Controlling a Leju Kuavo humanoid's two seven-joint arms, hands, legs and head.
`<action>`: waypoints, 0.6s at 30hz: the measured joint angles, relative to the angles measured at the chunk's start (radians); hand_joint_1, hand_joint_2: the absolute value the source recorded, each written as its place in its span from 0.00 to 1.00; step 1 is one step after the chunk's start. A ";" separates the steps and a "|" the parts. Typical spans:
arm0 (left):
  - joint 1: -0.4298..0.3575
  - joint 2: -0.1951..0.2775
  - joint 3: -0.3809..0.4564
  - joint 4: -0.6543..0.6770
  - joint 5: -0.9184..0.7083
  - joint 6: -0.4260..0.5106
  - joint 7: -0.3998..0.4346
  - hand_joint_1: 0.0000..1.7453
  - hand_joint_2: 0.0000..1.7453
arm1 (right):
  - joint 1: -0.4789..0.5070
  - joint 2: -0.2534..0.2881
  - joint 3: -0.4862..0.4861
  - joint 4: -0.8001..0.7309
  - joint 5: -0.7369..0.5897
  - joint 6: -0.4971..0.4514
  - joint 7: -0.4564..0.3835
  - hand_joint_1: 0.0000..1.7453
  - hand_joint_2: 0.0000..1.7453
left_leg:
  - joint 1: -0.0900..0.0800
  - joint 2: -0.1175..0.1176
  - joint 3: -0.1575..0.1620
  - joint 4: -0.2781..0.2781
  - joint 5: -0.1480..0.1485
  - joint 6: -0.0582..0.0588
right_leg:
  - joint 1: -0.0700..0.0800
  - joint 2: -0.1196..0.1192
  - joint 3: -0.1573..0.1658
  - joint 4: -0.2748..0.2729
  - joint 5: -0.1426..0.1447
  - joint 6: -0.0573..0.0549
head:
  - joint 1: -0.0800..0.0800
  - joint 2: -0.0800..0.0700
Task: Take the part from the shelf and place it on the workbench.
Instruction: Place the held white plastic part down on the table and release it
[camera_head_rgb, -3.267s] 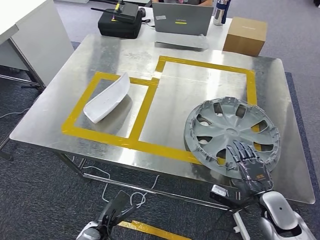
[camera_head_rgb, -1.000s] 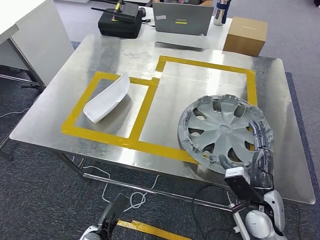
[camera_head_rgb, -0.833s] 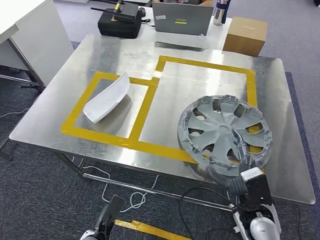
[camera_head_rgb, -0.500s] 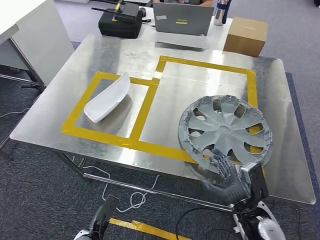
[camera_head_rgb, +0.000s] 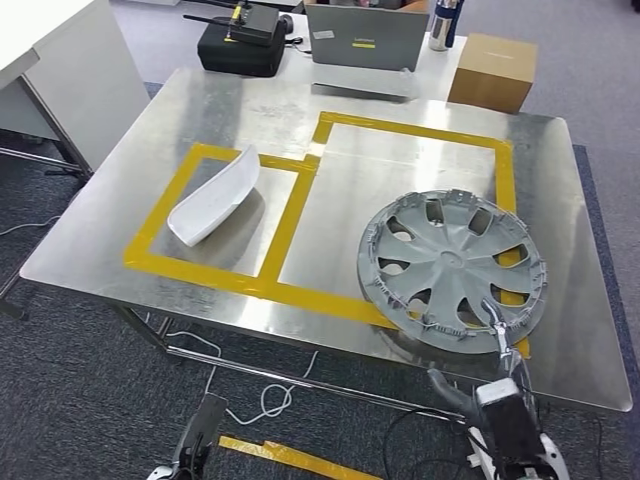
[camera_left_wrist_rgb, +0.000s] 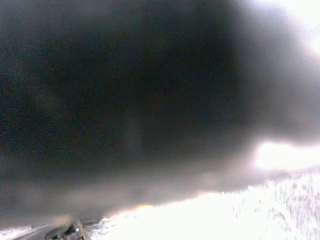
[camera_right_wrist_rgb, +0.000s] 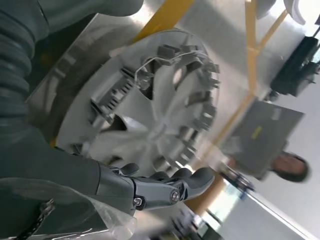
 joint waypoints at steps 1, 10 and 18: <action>0.005 0.001 0.006 0.000 0.008 0.006 -0.010 0.00 0.00 | 0.045 0.024 0.011 -0.045 0.111 -0.060 -0.024 0.00 1.00 | 0.000 0.000 0.000 0.000 -0.001 -0.001 | 0.000 0.000 0.000 0.000 -0.001 -0.001 | 0.000 0.000; 0.040 0.010 0.055 0.000 0.030 0.063 -0.049 0.00 0.00 | 0.383 0.283 0.038 -0.273 0.649 -0.450 -0.137 0.00 1.00 | 0.002 0.000 0.002 -0.001 -0.006 -0.006 | 0.002 0.001 0.000 0.002 -0.007 -0.004 | 0.000 0.000; 0.045 0.009 0.071 0.000 0.011 0.078 -0.056 0.00 0.00 | 0.415 0.418 -0.110 -0.362 0.762 -0.453 0.064 0.00 1.00 | 0.002 0.000 0.004 -0.001 -0.006 -0.005 | 0.001 0.002 0.003 0.002 -0.007 -0.004 | 0.000 0.000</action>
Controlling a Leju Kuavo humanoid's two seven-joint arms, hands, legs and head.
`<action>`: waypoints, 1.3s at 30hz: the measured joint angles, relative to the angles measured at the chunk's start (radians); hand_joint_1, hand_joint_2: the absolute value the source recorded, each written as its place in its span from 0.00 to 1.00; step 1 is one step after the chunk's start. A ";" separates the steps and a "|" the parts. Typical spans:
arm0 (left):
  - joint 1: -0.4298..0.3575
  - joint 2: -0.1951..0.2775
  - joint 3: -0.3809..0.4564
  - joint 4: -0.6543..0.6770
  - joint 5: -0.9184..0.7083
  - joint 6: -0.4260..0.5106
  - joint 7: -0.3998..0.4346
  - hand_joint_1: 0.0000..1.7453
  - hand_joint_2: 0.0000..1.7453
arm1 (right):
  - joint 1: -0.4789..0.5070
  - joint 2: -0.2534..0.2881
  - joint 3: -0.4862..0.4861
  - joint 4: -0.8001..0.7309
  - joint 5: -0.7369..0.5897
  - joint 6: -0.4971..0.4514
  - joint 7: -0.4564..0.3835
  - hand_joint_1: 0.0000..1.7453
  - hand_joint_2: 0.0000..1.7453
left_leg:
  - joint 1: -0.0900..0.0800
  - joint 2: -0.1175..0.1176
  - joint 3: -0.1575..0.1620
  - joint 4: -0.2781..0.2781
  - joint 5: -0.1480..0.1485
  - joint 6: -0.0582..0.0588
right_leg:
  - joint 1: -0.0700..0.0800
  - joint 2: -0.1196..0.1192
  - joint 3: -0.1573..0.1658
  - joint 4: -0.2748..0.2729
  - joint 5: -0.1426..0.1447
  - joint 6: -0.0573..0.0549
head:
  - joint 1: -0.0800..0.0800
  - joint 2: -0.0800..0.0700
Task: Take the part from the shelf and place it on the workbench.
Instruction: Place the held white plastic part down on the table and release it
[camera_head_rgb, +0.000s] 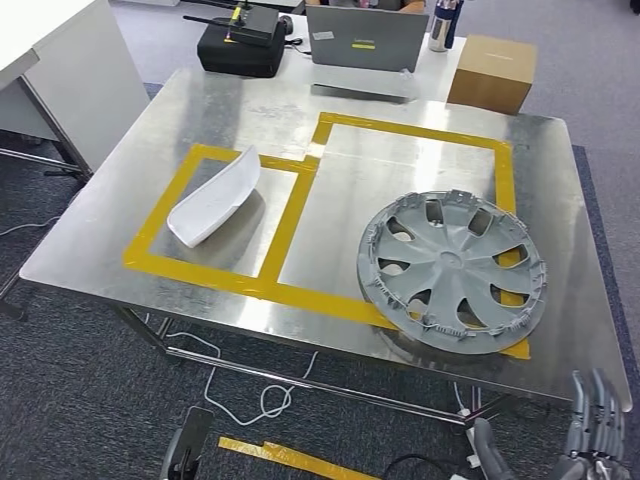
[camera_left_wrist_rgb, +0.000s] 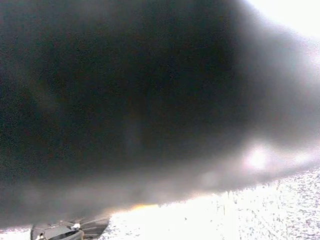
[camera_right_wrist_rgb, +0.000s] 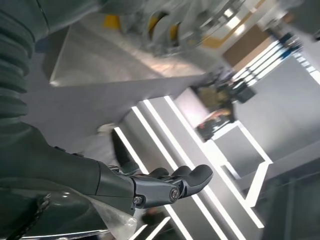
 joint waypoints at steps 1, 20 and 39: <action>0.001 0.000 0.002 0.000 -0.001 0.001 -0.001 0.00 0.00 | -0.007 0.007 -0.025 -0.008 -0.008 0.000 0.043 0.00 1.00 | 0.000 0.000 0.000 0.000 0.000 0.000 | 0.000 0.000 0.000 0.000 0.000 0.000 | 0.000 0.000; 0.028 -0.008 0.056 0.000 -0.023 0.006 -0.023 0.00 0.00 | -0.335 0.044 -0.683 0.502 -0.546 0.000 -0.083 0.00 1.00 | 0.000 0.003 0.002 0.000 -0.001 0.001 | 0.000 0.004 0.000 0.000 0.000 0.001 | 0.000 0.000; 0.033 -0.015 0.088 0.000 -0.069 -0.007 -0.015 0.00 0.00 | -0.720 0.070 -1.500 1.417 -0.530 0.001 -0.071 0.00 0.25 | 0.002 0.000 0.012 0.000 -0.006 0.001 | 0.002 0.000 0.011 0.001 -0.007 -0.001 | -0.002 0.000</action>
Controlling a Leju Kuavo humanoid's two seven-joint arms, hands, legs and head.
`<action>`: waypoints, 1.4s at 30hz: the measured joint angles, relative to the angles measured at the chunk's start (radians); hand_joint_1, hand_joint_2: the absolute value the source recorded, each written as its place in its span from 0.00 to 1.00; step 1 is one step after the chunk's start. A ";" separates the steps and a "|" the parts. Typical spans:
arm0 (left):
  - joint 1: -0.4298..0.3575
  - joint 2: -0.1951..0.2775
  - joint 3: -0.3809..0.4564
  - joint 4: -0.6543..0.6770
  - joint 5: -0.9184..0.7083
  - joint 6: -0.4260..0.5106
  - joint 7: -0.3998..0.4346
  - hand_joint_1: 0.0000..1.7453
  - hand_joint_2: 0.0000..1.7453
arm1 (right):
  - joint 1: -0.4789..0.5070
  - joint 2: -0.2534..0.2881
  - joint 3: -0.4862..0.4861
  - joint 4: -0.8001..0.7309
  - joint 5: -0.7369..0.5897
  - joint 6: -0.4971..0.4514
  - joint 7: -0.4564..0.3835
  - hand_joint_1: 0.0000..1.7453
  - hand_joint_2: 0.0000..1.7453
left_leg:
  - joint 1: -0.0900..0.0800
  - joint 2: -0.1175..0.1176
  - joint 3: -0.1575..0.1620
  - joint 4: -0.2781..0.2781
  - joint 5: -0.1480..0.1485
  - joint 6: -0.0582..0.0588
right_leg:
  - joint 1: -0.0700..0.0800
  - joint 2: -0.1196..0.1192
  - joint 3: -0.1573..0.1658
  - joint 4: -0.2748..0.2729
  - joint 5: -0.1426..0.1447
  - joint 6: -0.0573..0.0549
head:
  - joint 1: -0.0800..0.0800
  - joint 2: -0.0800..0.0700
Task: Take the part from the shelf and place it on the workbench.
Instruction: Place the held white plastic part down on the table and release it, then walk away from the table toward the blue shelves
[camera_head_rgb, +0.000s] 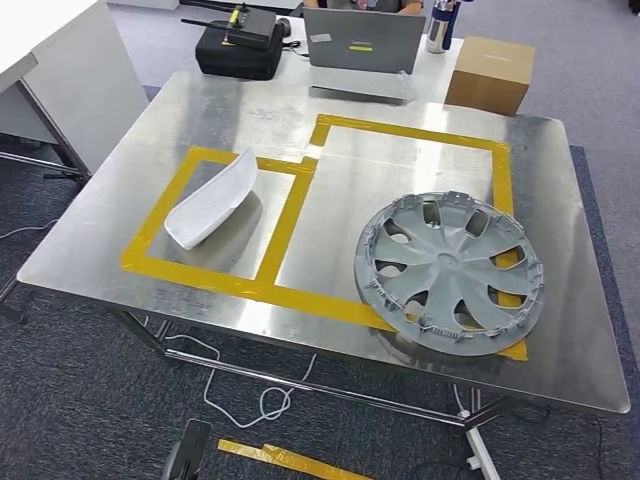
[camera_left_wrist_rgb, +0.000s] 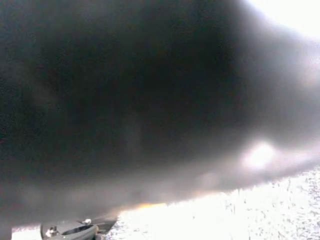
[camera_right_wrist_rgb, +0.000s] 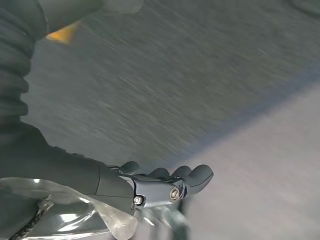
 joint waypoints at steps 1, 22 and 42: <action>0.000 -0.001 0.002 0.000 -0.002 0.000 0.002 0.00 0.00 | -0.011 0.000 -0.004 0.043 -0.003 0.004 0.020 0.00 0.00 | 0.000 0.000 0.000 0.000 0.000 0.000 | 0.000 0.000 0.000 0.000 0.000 0.000 | 0.000 0.000; 0.036 -0.021 0.055 0.000 -0.032 0.048 0.074 0.00 0.00 | -0.056 -0.024 0.049 0.352 0.064 0.474 -0.012 0.00 0.00 | 0.004 -0.002 0.005 -0.027 0.022 0.033 | -0.006 0.027 -0.065 0.152 -0.106 0.018 | 0.004 0.000; 0.053 -0.031 0.088 0.000 -0.054 0.059 0.078 0.00 0.00 | -0.052 -0.023 0.060 0.354 0.102 0.488 0.003 0.00 0.00 | 0.004 -0.011 -0.038 0.196 -0.099 -0.016 | 0.004 0.064 -0.004 -0.002 0.013 -0.040 | -0.004 0.000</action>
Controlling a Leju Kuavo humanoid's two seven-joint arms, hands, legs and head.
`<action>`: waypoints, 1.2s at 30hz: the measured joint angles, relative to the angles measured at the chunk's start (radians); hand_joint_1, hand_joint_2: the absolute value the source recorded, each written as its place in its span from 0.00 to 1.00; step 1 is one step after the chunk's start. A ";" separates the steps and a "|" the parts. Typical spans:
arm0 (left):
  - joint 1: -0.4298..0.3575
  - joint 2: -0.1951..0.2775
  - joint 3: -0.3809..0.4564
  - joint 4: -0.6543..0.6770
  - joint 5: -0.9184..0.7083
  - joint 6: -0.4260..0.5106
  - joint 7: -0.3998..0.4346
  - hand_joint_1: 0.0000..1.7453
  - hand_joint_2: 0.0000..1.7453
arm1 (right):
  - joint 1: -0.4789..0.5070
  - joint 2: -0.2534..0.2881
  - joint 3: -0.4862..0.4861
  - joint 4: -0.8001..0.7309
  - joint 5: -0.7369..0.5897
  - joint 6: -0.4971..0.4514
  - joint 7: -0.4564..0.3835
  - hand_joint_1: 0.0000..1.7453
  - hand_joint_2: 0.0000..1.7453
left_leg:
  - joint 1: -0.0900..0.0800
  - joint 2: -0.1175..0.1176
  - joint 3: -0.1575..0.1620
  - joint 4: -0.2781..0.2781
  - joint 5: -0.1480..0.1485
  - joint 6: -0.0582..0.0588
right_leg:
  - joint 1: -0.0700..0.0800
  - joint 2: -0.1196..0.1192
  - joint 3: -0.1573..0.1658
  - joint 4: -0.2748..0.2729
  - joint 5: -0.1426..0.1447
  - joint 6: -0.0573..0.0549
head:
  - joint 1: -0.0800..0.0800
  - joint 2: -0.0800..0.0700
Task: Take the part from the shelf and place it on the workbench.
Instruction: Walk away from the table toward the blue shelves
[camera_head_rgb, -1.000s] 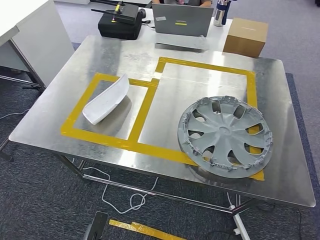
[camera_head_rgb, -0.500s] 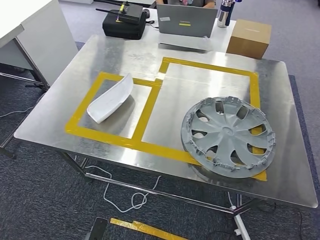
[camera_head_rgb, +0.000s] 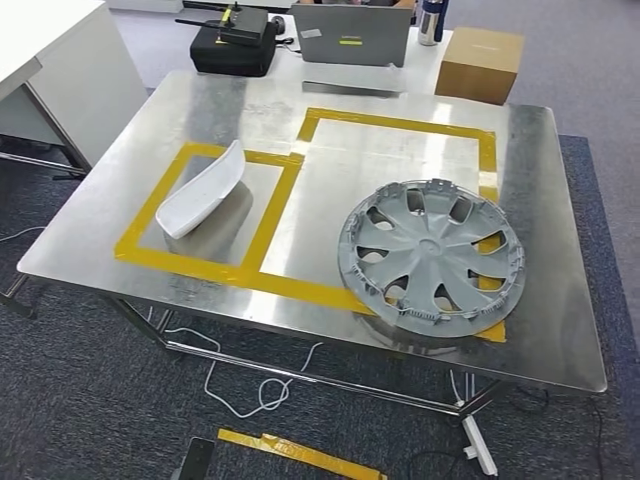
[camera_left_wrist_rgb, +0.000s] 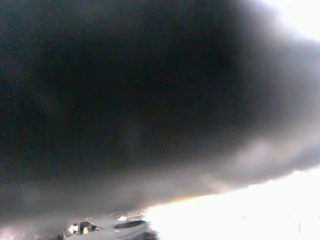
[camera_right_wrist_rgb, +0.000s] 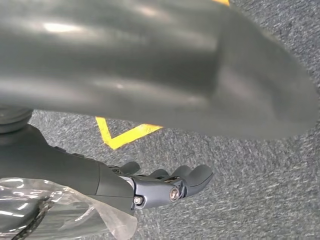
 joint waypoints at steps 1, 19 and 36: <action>0.000 0.000 0.002 0.000 0.000 0.000 0.000 0.00 0.00 | 0.000 0.000 0.000 0.000 0.002 0.001 0.001 0.00 0.00 | -0.001 -0.013 0.044 -0.074 0.028 0.010 | 0.001 0.008 -0.004 0.001 0.004 0.001 | 0.000 0.000; 0.004 -0.006 0.034 0.000 0.010 -0.012 -0.004 0.00 0.00 | -0.002 -0.003 0.003 -0.001 0.024 0.011 0.006 0.00 0.00 | -0.011 0.106 0.012 -0.209 0.148 0.027 | 0.002 -0.092 0.103 -0.015 -0.058 0.052 | 0.012 0.000; 0.011 0.015 0.100 0.000 0.028 -0.044 -0.019 0.00 0.00 | 0.004 -0.003 0.028 0.009 0.131 0.011 0.017 0.00 0.00 | -0.005 0.009 0.150 -0.237 0.043 0.014 | 0.011 -0.029 -0.058 0.000 0.067 0.026 | 0.009 0.000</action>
